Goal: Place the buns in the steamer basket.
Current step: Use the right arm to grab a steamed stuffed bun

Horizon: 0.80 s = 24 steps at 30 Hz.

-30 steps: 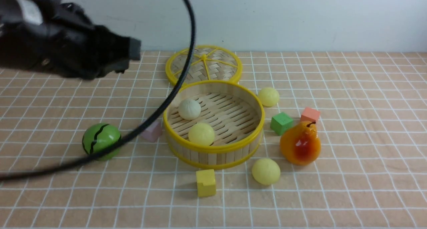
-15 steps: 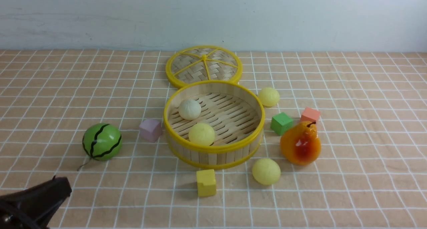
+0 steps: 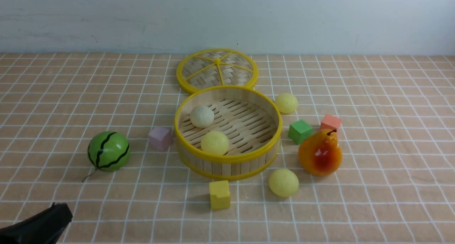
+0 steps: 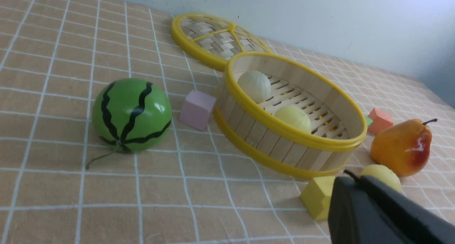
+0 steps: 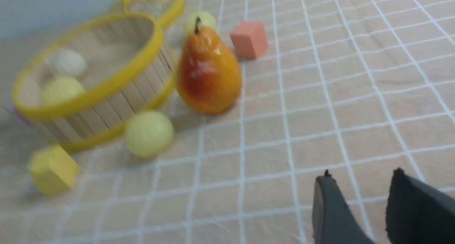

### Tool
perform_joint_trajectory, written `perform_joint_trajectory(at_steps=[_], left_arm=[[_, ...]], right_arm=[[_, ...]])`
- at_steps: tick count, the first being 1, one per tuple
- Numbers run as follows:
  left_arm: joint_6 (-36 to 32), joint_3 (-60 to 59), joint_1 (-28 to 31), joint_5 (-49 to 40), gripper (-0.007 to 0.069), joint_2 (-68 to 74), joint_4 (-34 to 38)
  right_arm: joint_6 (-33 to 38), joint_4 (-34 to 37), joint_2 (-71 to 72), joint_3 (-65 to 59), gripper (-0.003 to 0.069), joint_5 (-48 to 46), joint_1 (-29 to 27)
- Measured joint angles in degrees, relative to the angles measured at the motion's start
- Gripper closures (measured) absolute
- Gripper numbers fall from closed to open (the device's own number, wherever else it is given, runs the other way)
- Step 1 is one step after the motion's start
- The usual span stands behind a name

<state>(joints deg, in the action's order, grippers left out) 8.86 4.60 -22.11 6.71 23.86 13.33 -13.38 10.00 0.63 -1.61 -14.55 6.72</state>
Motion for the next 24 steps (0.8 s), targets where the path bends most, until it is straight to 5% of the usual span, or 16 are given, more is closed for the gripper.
perform_joint_trajectory(at_steps=[5, 7, 10, 16, 24], left_arm=[[0.0, 0.0, 0.0, -1.1, 0.0638, 0.0, 0.0], [0.0, 0.0, 0.0, -1.1, 0.0638, 0.0, 0.0], [0.0, 0.0, 0.0, -1.1, 0.0638, 0.0, 0.0], [0.0, 0.0, 0.0, -1.2, 0.0638, 0.0, 0.0], [0.0, 0.0, 0.0, -1.2, 0.0637, 0.0, 0.0]], right_arm=[[-4.6, 12.4, 0.0, 0.2, 0.0421, 16.2, 0.0], [-5.3, 14.2, -0.1, 1.9, 0.0433, 15.7, 0.0], [-4.5, 14.3, -4.4, 8.8, 0.0483, 6.7, 0.5], [10.3, 10.2, -31.8, 31.7, 0.0599, -26.3, 1.9], [22.4, 10.0, -67.2, 49.6, 0.0621, -39.4, 3.6]])
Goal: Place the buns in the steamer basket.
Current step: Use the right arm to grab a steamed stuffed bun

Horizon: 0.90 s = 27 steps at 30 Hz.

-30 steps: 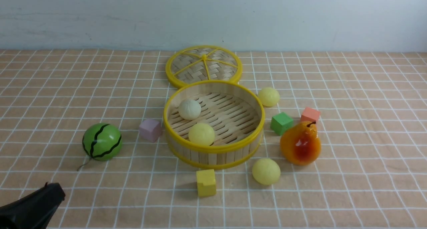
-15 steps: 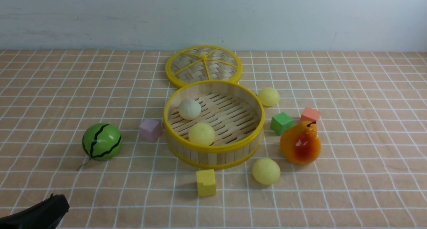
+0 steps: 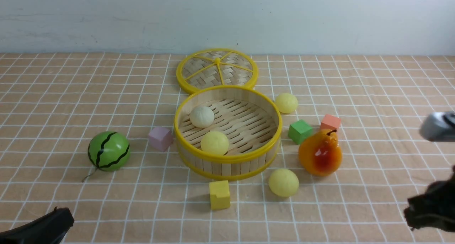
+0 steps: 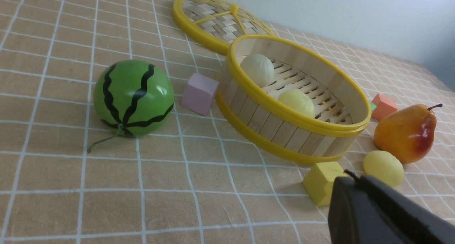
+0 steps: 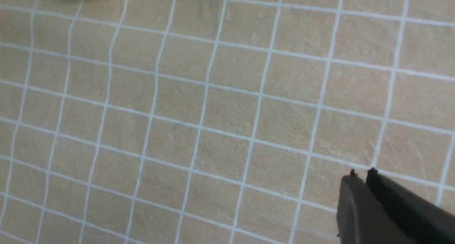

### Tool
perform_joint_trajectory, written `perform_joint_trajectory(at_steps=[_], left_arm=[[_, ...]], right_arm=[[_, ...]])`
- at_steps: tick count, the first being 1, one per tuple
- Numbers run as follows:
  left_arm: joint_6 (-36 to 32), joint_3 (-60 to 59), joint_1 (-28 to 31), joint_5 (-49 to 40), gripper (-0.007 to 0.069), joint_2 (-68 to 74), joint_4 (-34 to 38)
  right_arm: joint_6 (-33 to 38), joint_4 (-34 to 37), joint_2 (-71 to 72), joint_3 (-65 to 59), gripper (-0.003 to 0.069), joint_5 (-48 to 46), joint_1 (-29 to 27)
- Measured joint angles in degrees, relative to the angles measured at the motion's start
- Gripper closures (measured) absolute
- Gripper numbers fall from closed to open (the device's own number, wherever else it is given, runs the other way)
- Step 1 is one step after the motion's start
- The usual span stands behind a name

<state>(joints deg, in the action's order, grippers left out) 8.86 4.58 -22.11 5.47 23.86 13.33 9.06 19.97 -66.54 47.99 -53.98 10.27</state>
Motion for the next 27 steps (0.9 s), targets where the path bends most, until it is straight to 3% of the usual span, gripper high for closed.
perform_joint_trajectory(at_steps=[6, 12, 22, 27], left_arm=[[0.0, 0.0, 0.0, 0.0, 0.0637, 0.0, 0.0], [0.0, 0.0, 0.0, 0.0, 0.0637, 0.0, 0.0], [0.0, 0.0, 0.0, 0.0, 0.0629, 0.0, 0.0], [0.0, 0.0, 0.0, 0.0, 0.0629, 0.0, 0.0]], right_arm=[[-0.2, -1.8, -17.6, 10.9, 0.0621, 4.4, 9.8], [-4.5, -7.2, -29.3, 20.7, 0.0576, 8.3, 15.4], [-7.2, -8.9, -39.1, 25.4, 0.0356, 17.0, 16.0], [-7.3, -8.7, -41.0, 25.4, 0.0348, 20.1, 16.0]])
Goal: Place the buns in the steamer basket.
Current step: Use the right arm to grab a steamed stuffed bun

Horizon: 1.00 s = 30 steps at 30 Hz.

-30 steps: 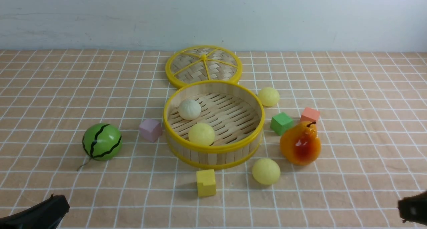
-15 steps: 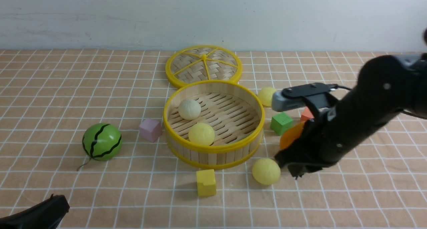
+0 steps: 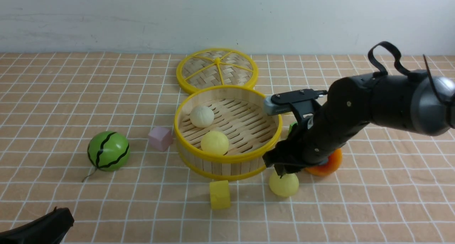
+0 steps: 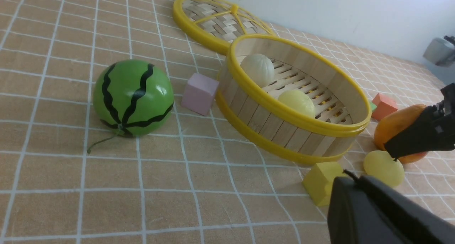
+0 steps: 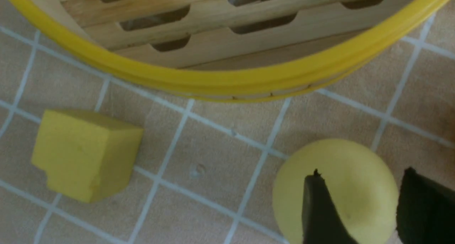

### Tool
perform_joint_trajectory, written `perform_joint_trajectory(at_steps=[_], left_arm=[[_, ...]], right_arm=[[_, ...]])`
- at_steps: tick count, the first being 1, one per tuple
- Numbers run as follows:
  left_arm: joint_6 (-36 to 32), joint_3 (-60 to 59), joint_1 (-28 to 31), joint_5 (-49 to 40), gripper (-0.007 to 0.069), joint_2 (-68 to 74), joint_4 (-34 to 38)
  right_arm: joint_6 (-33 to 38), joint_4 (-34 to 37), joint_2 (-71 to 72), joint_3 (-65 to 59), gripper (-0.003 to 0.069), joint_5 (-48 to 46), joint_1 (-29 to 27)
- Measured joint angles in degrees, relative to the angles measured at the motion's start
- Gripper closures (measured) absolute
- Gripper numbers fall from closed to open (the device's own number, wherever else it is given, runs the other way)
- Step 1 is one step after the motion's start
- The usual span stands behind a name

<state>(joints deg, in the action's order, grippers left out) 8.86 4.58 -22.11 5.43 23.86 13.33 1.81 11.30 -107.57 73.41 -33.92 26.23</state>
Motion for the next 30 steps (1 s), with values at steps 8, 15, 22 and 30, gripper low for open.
perform_joint_trajectory(at_steps=[8, 15, 22, 30], left_arm=[[0.0, 0.0, 0.0, 0.0, 0.0624, 0.0, 0.0], [0.0, 0.0, 0.0, 0.0, 0.0624, 0.0, 0.0], [0.0, 0.0, 0.0, 0.0, 0.0624, 0.0, 0.0], [0.0, 0.0, 0.0, 0.0, 0.0624, 0.0, 0.0]], right_arm=[[-0.1, 0.2, -1.8, 0.3, 0.0406, 1.8, 0.0], [-0.1, 0.5, -1.9, 0.3, 0.0439, 1.6, 0.0], [-0.2, 0.5, -1.9, 0.4, 0.0415, 0.5, 0.0], [-2.7, -0.8, -1.2, 2.3, 0.0352, -1.8, 0.0]])
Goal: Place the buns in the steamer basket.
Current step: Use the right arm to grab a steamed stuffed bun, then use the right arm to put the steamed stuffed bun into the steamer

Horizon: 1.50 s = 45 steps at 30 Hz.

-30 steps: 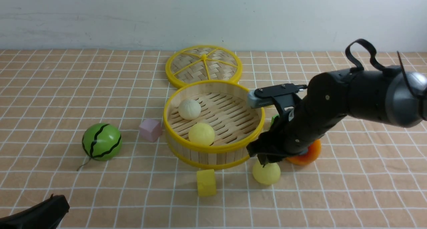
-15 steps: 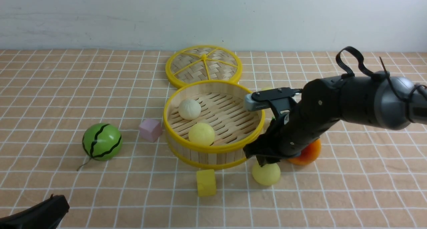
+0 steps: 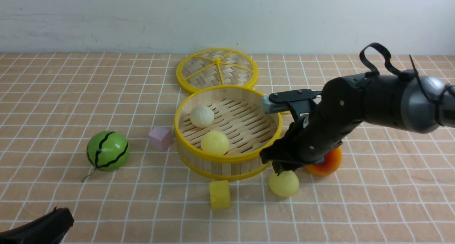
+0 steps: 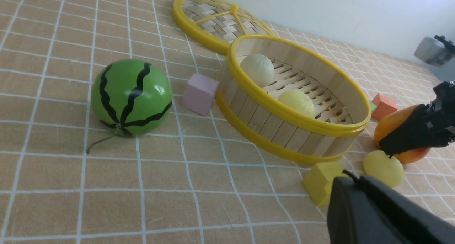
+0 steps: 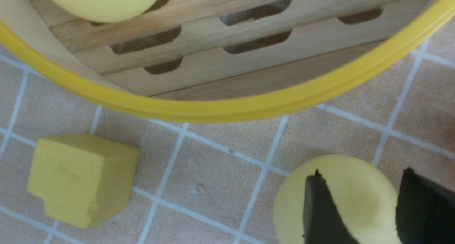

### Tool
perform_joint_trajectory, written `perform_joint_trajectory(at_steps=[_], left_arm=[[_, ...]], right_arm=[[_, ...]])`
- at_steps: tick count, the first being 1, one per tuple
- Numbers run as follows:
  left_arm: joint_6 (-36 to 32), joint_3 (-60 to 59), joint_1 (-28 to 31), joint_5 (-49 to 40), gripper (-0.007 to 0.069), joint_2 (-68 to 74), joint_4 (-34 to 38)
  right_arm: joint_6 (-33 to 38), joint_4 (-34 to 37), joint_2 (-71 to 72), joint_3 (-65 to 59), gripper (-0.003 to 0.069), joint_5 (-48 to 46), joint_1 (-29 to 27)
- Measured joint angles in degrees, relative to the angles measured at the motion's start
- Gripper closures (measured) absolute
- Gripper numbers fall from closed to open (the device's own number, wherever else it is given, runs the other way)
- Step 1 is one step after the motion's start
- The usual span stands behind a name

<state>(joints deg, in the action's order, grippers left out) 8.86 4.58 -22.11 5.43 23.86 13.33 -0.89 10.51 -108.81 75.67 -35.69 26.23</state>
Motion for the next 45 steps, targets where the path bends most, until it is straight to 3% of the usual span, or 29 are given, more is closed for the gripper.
perform_joint_trajectory(at_steps=[16, 22, 28, 30, 39, 45], left_arm=[[0.0, 0.0, 0.0, 0.0, 0.0620, 0.0, 0.0], [0.0, 0.0, 0.0, 0.0, 0.0612, 0.0, 0.0], [0.0, 0.0, 0.0, 0.0, 0.0607, 0.0, 0.0], [0.0, 0.0, 0.0, 0.0, 0.0607, 0.0, 0.0], [0.0, 0.0, 0.0, 0.0, 0.0603, 0.0, 0.0], [0.0, 0.0, 0.0, 0.0, 0.0596, 0.0, 0.0]], right_arm=[[-0.8, -0.4, -1.6, 0.2, 0.0354, -1.7, 0.0], [-1.0, -0.4, -2.0, 0.3, 0.0428, -1.1, 0.0], [-0.7, -0.4, -2.1, 0.4, 0.0629, -1.8, 0.0], [-0.6, -0.4, -1.5, 0.4, 0.0657, -2.8, 0.0], [1.7, 4.5, 8.0, 4.1, 0.0658, -7.4, 0.0], [7.8, 11.6, 4.8, 9.9, 0.0653, -1.4, 0.0]])
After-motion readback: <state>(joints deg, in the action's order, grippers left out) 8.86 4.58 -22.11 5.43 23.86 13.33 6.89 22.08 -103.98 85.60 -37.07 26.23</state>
